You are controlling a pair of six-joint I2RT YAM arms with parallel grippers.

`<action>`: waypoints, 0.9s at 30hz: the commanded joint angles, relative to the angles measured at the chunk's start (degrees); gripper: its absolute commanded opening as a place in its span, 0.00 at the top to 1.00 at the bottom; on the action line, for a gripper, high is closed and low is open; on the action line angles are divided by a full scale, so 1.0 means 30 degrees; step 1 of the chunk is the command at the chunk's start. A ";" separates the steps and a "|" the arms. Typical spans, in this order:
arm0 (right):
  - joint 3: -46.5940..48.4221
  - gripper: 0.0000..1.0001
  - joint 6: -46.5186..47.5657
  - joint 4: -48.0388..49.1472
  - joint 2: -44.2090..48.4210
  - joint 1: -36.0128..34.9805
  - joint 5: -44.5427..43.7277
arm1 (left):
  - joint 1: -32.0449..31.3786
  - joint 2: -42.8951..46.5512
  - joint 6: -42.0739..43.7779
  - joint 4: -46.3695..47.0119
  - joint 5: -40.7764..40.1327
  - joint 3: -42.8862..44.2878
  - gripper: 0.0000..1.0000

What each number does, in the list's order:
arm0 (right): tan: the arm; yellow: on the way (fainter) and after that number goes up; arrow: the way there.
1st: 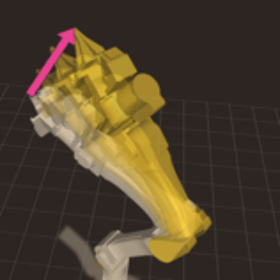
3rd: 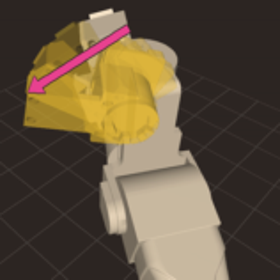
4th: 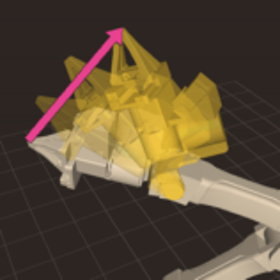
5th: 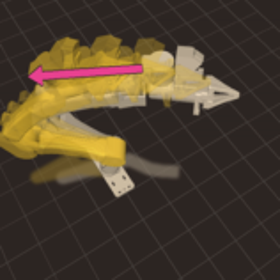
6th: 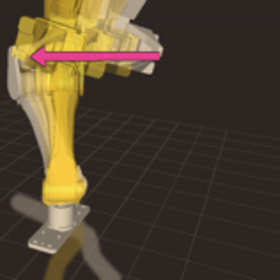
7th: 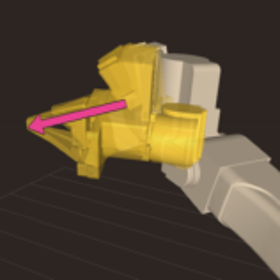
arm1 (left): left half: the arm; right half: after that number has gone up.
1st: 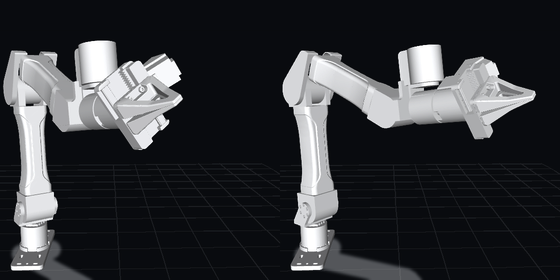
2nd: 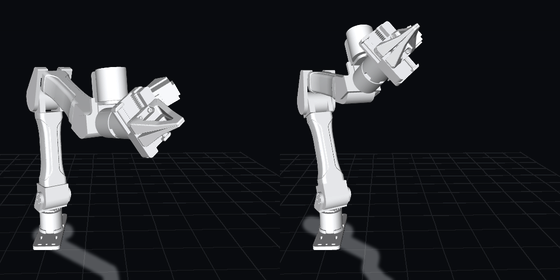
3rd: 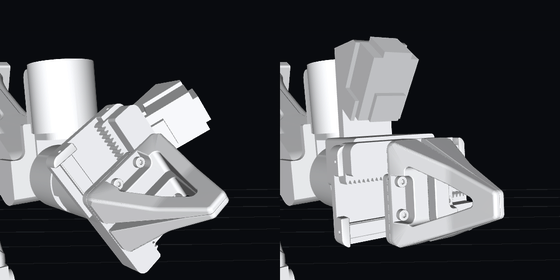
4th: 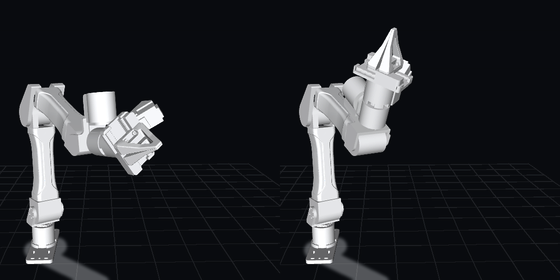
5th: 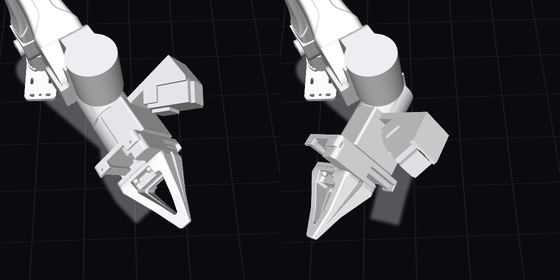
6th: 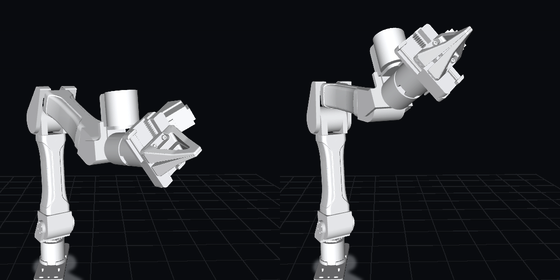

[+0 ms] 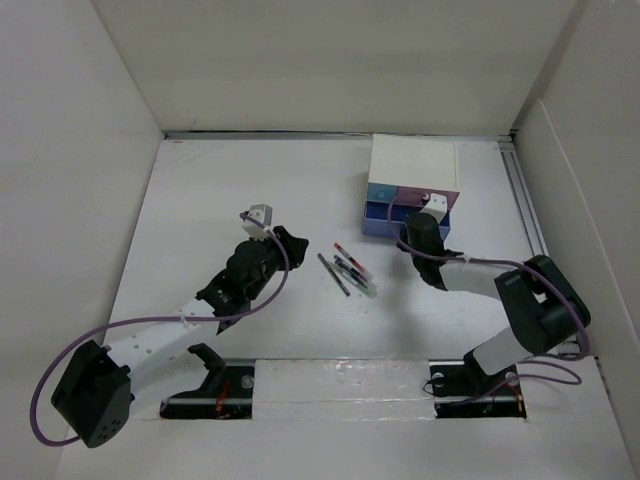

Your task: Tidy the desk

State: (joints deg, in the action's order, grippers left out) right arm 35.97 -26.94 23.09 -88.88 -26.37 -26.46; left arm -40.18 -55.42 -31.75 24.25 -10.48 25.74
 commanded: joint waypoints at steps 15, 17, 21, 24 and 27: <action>-0.2905 0.90 -0.2416 -0.4385 0.5807 -0.4042 -0.0906 | -0.0199 0.0601 0.0094 0.0911 0.0300 0.0093 0.72; -0.3257 0.90 -0.2826 -0.4533 0.5984 -0.4538 -0.1053 | -0.0199 0.0719 0.0123 0.0911 0.0271 0.0035 0.72; -0.3376 0.85 -0.3237 -0.4825 0.5955 -0.4774 -0.1637 | -0.0199 0.0661 0.0065 0.0940 0.0358 0.0034 0.72; -0.3200 0.74 -0.3383 -0.5060 0.5810 -0.4774 -0.1932 | -0.0199 0.0631 0.0094 0.0940 0.0417 0.0064 0.72; -0.2705 0.64 -0.2978 -0.5586 0.5895 -0.4774 -0.2428 | -0.0199 0.0660 0.0065 0.0940 0.0359 0.0034 0.72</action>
State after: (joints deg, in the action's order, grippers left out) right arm 25.67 -36.12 8.16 -71.88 -40.14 -30.89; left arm -40.51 -54.46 -31.77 24.64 -9.82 25.74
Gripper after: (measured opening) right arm 0.311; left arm 0.287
